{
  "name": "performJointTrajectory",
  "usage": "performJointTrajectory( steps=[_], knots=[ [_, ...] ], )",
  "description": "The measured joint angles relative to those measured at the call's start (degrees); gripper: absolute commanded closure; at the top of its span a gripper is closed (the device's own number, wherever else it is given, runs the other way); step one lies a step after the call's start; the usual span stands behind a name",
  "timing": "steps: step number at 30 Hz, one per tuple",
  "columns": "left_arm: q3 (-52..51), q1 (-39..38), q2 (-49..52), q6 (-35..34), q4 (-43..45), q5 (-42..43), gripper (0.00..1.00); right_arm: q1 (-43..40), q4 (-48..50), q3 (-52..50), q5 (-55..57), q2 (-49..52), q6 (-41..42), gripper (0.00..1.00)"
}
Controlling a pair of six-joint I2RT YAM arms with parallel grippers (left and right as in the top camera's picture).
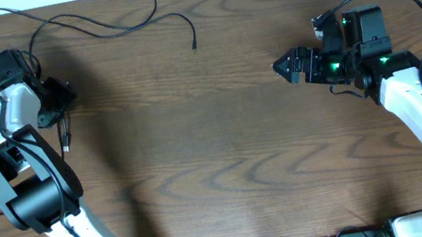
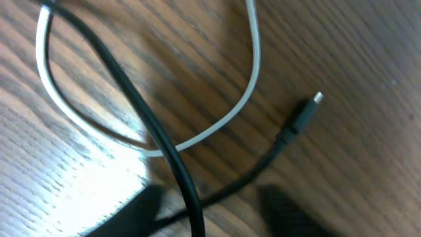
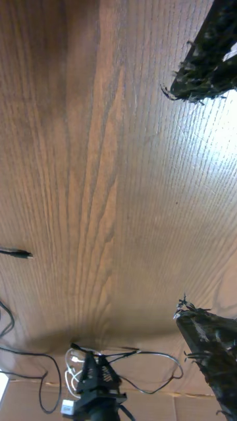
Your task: Untangle cables
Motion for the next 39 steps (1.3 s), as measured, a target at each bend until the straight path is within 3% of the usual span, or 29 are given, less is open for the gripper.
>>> performJointTrajectory(
  steps=[2,3,11,26,30,34,39],
  knots=[
    [0.0,0.0,0.0,1.6,-0.5,0.0,0.91,0.0,0.0,0.0,0.0,0.0,0.0,0.01],
    [0.0,0.0,0.0,1.8,-1.0,0.0,0.92,0.0,0.0,0.0,0.0,0.0,0.0,0.01],
    [0.0,0.1,0.0,2.9,-8.3,0.0,0.92,0.2,0.0,0.0,0.0,0.0,0.0,0.01],
    [-0.3,6.1,-5.8,0.1,-30.3,-4.8,0.92,0.3,-0.3,0.0,0.0,0.0,0.0,0.01],
    [-0.3,7.4,-5.8,-2.0,-30.3,-4.8,0.57,0.3,-0.3,0.0,0.0,0.0,0.0,0.01],
    [-0.3,7.9,-5.8,-3.2,-25.3,-1.1,0.07,0.3,-0.3,0.0,0.4,0.0,0.0,0.01],
    [-0.3,7.8,-5.8,-2.5,-20.7,4.2,0.05,0.3,-0.8,0.0,0.6,0.0,0.0,0.01]
  ],
)
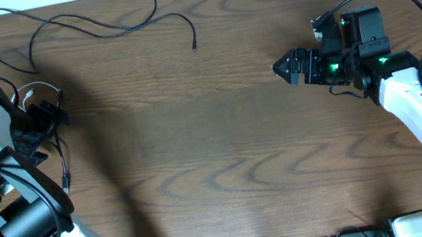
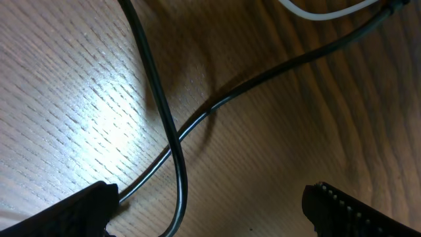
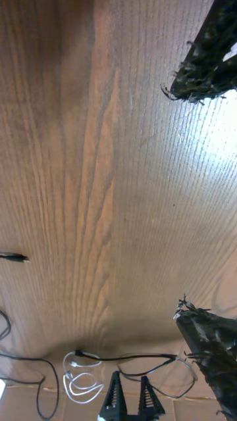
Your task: Untangle cables
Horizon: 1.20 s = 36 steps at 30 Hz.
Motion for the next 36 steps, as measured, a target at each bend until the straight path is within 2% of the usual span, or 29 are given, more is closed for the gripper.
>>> performJointTrajectory(
  steps=[5,6,11,16,20,25,31,36],
  knots=[
    [0.3,0.0,0.0,0.7,-0.2,1.8,0.05,0.0,-0.2,0.0,0.1,0.0,0.0,0.01],
    [0.6,0.0,0.0,1.1,0.5,2.8,0.08,0.0,-0.2,0.0,0.1,0.0,0.0,0.01],
    [1.8,-0.3,-1.2,2.7,10.7,7.1,0.11,0.0,-0.2,0.0,0.2,0.0,0.0,0.01],
    [2.8,-2.7,-1.5,10.1,15.8,7.6,0.11,0.0,-0.2,0.0,0.2,0.0,0.0,0.01],
    [2.8,-6.5,-1.5,17.4,15.7,3.0,0.11,0.0,-0.7,0.0,0.3,0.0,0.0,0.01],
    [2.3,-8.9,-0.6,23.3,16.2,-3.5,0.13,0.0,-0.8,0.0,0.3,0.0,0.0,0.01],
    [2.2,-7.8,3.0,26.3,17.3,-9.3,0.22,0.0,-0.9,0.0,0.3,0.0,0.0,0.01],
    [2.1,-7.3,5.2,26.9,17.3,-8.8,0.23,0.0,-0.8,0.0,0.3,0.0,0.0,0.01]
  ],
)
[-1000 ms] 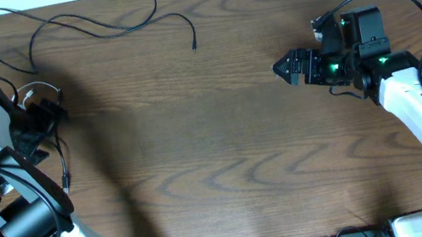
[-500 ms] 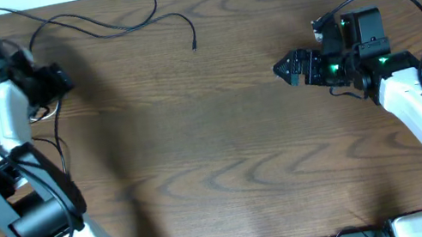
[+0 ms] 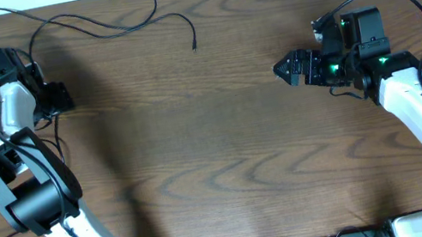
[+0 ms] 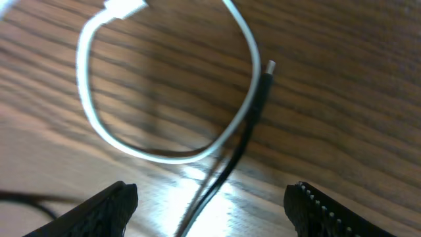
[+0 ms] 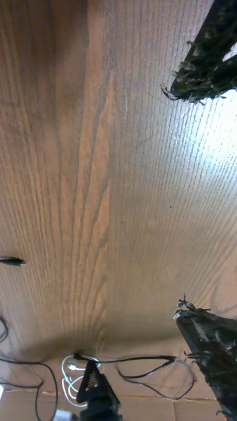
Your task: Untangle cables
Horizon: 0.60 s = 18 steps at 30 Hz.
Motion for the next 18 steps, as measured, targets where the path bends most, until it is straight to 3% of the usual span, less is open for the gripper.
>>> performJointTrajectory(
  steps=[8,12,18],
  knots=[
    [-0.6,-0.1,0.6,0.7,0.6,0.6,0.3,0.0,0.0,0.0,0.0,0.0,0.0,0.01],
    [-0.6,-0.1,0.6,0.9,0.9,-0.5,0.45,0.0,0.0,0.0,0.0,0.0,0.0,0.01],
    [-1.3,-0.1,0.6,0.7,0.9,-0.9,0.48,0.0,0.0,0.0,0.0,0.0,0.0,0.01]
  ],
)
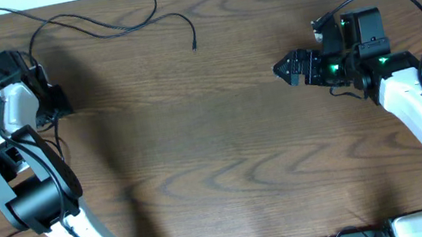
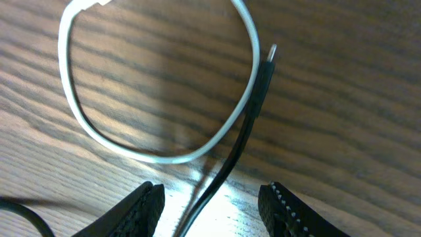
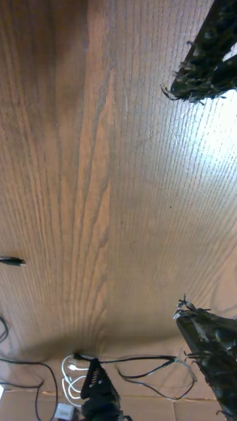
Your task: Untangle cables
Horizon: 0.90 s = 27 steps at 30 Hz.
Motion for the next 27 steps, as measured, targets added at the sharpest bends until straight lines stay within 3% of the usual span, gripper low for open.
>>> performJointTrajectory(
  steps=[3,10,14,27],
  knots=[
    [-1.3,0.0,0.0,0.0,0.3,-0.1,0.5,0.0,0.0,0.0,0.0,0.0,0.0,0.01],
    [-2.8,0.0,0.0,0.1,0.5,-0.1,0.66,0.0,0.0,0.0,0.0,0.0,0.0,0.01],
    [-2.8,0.0,0.0,0.2,0.5,-0.1,0.92,0.0,0.0,0.0,0.0,0.0,0.0,0.01],
    [-2.6,-1.2,-0.4,0.1,-7.7,1.8,0.93,0.0,0.0,0.0,0.4,0.0,0.0,0.01]
  ],
)
